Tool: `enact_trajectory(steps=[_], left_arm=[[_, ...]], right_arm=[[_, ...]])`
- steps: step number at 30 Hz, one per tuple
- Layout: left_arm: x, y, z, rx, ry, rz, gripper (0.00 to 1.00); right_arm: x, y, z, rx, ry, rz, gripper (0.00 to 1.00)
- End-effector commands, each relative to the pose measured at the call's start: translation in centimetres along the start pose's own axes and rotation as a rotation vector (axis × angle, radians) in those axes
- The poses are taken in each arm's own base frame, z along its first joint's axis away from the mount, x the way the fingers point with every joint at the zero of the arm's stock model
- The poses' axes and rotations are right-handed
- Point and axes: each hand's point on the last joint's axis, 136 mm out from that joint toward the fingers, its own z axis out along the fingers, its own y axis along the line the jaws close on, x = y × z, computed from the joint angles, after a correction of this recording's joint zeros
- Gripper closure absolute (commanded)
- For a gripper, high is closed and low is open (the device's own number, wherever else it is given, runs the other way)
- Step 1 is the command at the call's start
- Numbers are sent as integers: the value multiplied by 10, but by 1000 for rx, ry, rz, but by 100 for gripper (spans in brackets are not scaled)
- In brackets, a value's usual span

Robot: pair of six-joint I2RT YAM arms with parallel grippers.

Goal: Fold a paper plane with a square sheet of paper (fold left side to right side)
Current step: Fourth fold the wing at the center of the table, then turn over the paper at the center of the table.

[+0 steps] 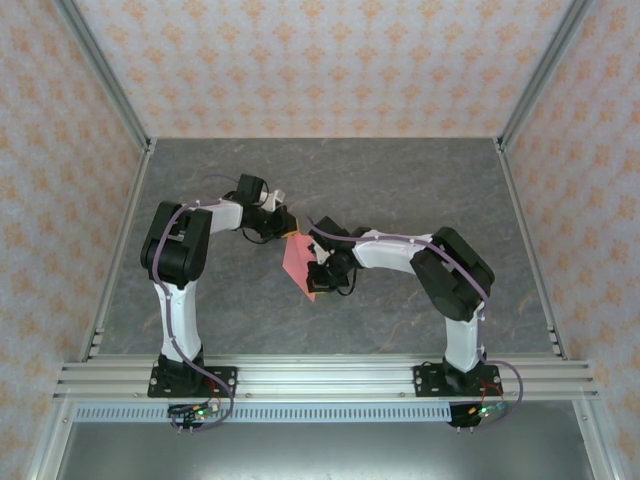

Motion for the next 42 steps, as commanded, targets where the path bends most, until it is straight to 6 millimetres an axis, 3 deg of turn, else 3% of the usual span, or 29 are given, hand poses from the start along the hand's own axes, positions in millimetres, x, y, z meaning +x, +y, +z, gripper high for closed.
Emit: enact_trajectory(steps=[1,4,7,10,13,19,23,30,42], left_arm=[[-37,12,-27,-96,-148,52,87],[-37,-6,-47,-84,-187,78,81],[-33,-24,-73,-72,-243,99,69],[-19,-31,-88,-49,-282,83,62],[1,-32,-95,-7,-310,32,58],[52,-43,-71,27,-219,49,57],[66,-44,-49,5,-173,67,59],[66,-28,-26,-33,-150,26,64],[67,-33,-7,9,-124,9,64]], right_arm=[[48,-49,18,166,155,70,100],[30,-25,10,82,87,29,100],[5,2,-18,17,-64,-35,98],[-13,21,-60,9,-224,-99,80],[-21,25,-93,36,-341,-132,64],[-24,12,-141,110,-534,-108,49],[-22,9,-165,102,-637,-81,43],[-16,5,-180,109,-680,-60,42],[-14,-3,-179,136,-686,-54,41]])
